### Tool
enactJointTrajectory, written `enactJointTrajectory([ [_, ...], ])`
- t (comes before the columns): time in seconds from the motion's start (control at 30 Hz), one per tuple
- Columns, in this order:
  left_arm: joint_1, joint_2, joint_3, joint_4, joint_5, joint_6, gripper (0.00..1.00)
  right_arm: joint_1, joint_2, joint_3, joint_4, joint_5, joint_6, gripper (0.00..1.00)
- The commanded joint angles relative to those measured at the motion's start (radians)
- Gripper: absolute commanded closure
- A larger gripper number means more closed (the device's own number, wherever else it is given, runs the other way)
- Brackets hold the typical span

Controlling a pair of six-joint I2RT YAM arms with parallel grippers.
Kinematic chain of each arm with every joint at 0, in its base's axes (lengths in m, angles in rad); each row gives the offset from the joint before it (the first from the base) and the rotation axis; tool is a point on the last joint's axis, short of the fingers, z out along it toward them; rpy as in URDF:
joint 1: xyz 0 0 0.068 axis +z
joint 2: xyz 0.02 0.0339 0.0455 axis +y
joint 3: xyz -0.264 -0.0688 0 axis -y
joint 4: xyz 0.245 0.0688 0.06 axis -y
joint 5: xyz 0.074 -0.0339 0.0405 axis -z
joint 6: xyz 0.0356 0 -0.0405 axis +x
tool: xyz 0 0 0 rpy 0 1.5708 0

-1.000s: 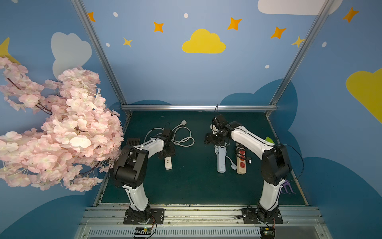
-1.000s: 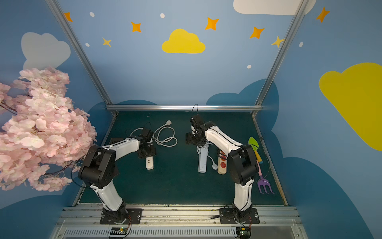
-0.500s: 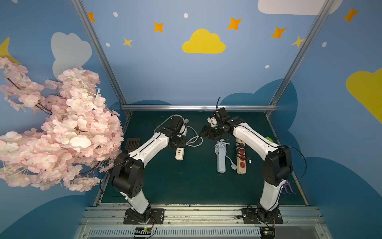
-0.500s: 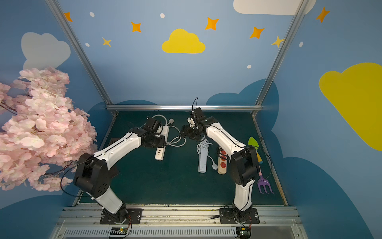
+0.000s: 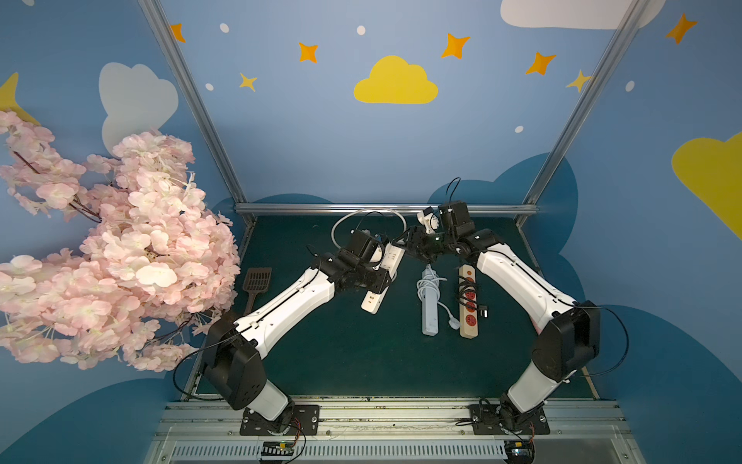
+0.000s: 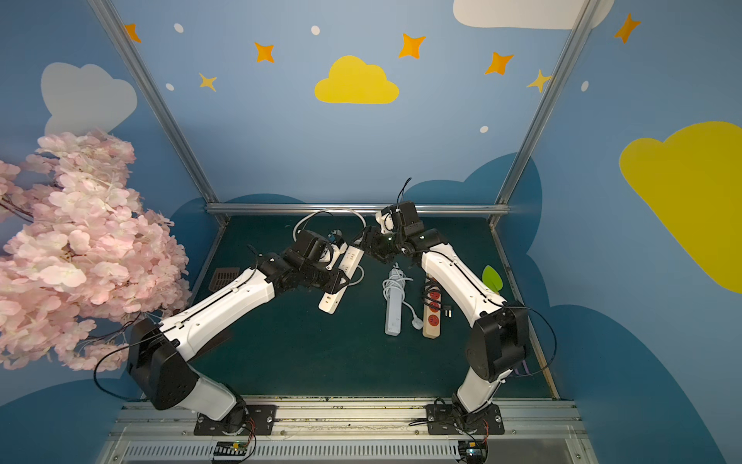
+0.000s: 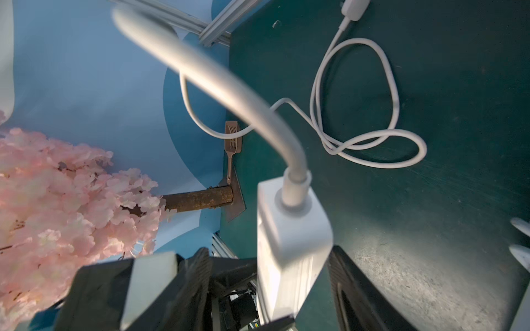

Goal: Wrap the cord around the power strip
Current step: Adjust the power strip.

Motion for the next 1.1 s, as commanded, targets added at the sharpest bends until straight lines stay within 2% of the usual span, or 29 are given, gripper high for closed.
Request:
enactJointTrajectory([
  [0.0,-0.021,-0.042,0.04,0.063,0.019,0.027,0.83,-0.004,0.032,0.003,0.076,-0.031,0.045,0.4],
  [0.13,-0.022,-0.022,0.064,0.04,0.045,0.023,0.77,-0.007,0.051,0.014,0.136,-0.079,0.031,0.62],
  [0.2,-0.014,-0.021,0.08,0.024,0.055,0.0,0.71,-0.02,0.052,0.012,0.159,-0.107,0.026,0.71],
  [0.3,0.035,-0.035,0.105,-0.001,0.182,-0.044,0.48,-0.054,0.03,-0.011,0.204,-0.146,0.026,0.79],
  [0.37,0.095,-0.061,0.092,0.015,0.357,-0.086,0.38,-0.083,0.008,-0.03,0.242,-0.179,0.024,0.82],
  [0.43,0.163,-0.083,0.05,0.075,0.527,-0.15,0.34,-0.103,-0.014,-0.048,0.283,-0.215,0.019,0.83],
  [0.53,0.249,-0.107,-0.063,0.264,0.747,-0.269,0.34,-0.122,-0.036,-0.08,0.389,-0.308,0.045,0.85],
  [0.6,0.273,-0.13,-0.142,0.396,0.82,-0.348,0.32,-0.136,-0.053,-0.113,0.48,-0.351,0.089,0.86],
  [0.7,0.278,-0.135,-0.198,0.499,0.867,-0.409,0.28,-0.151,-0.078,-0.16,0.596,-0.37,0.156,0.87],
  [0.87,0.258,-0.098,-0.257,0.605,0.927,-0.487,0.27,-0.154,-0.084,-0.172,0.722,-0.388,0.24,0.87],
  [1.07,0.242,-0.102,-0.331,0.801,0.988,-0.603,0.3,-0.169,-0.072,-0.174,0.867,-0.404,0.346,0.87],
])
